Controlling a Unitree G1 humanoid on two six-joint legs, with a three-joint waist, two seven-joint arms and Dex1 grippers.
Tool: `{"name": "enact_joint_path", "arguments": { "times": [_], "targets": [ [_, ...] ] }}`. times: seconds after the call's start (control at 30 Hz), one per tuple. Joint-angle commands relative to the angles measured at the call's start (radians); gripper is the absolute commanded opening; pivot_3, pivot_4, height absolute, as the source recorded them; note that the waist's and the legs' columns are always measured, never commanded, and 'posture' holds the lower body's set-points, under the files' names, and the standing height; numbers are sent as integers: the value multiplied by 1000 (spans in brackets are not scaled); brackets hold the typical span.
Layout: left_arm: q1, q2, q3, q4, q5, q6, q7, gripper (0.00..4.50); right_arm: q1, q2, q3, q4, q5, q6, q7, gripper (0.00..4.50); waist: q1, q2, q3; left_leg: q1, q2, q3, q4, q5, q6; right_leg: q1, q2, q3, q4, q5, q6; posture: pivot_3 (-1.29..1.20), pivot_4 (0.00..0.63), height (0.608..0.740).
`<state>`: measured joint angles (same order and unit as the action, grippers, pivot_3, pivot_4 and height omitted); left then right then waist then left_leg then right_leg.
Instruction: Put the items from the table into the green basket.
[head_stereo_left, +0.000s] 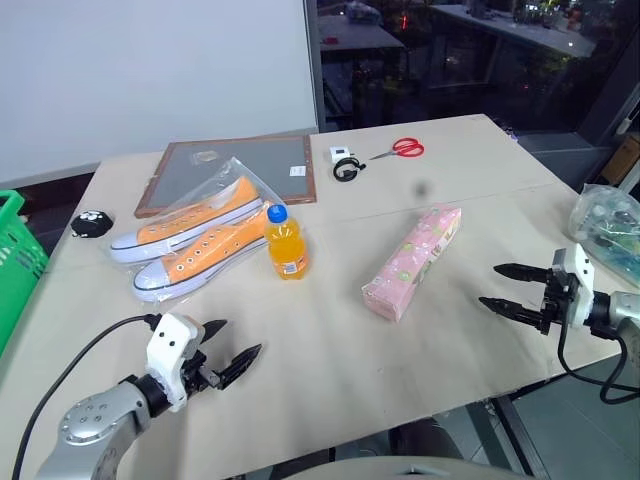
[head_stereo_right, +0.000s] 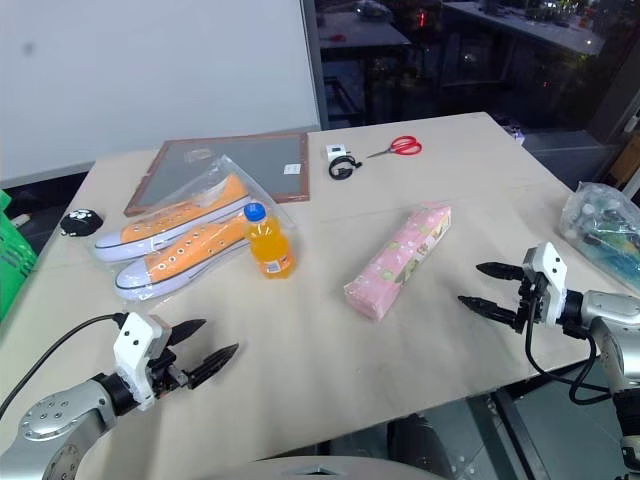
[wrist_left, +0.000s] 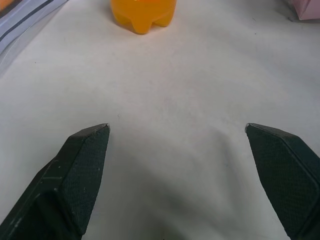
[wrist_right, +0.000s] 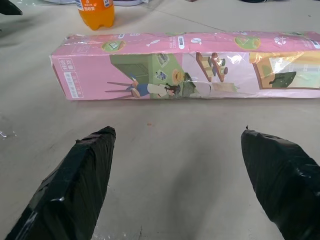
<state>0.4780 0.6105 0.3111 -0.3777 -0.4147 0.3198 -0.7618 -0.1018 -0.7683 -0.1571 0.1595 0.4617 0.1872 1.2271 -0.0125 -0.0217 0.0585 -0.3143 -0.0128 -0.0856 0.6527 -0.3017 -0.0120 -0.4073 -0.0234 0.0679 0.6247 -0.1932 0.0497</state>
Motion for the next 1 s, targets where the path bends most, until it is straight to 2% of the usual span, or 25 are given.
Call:
{"name": "enact_joint_path", "arguments": {
  "times": [0.03,0.43,0.63,0.87,1.0],
  "targets": [
    [-14,9,21,-13,2,-26,-5,4481,-11,-12,-36,-23,25,5,7,4256,0,0,0,0,0,0,0,0,0,0,0,0,0,0,0,75,0,740],
    [-46,9,10,7,-3,-23,-31,4481,17,-4,-40,-71,36,7,-2,4256,-1,0,0,0,0,0,0,0,0,0,0,0,0,0,0,60,0,740],
    [-71,-14,23,-22,-36,-4,2,4481,32,-19,-47,-112,89,70,35,4256,-1,0,0,0,0,0,0,0,0,0,0,0,0,0,0,58,0,740],
    [-231,-56,6,5,-25,27,127,4481,8,-11,-61,-223,186,141,51,4256,0,0,1,0,0,0,0,0,0,0,0,0,0,0,0,53,0,740],
    [-348,-90,-67,41,8,3,146,4481,-52,16,-60,-331,268,205,5,4256,-2,0,0,0,0,0,0,0,0,0,0,0,0,0,0,41,0,740]
  ]
}}
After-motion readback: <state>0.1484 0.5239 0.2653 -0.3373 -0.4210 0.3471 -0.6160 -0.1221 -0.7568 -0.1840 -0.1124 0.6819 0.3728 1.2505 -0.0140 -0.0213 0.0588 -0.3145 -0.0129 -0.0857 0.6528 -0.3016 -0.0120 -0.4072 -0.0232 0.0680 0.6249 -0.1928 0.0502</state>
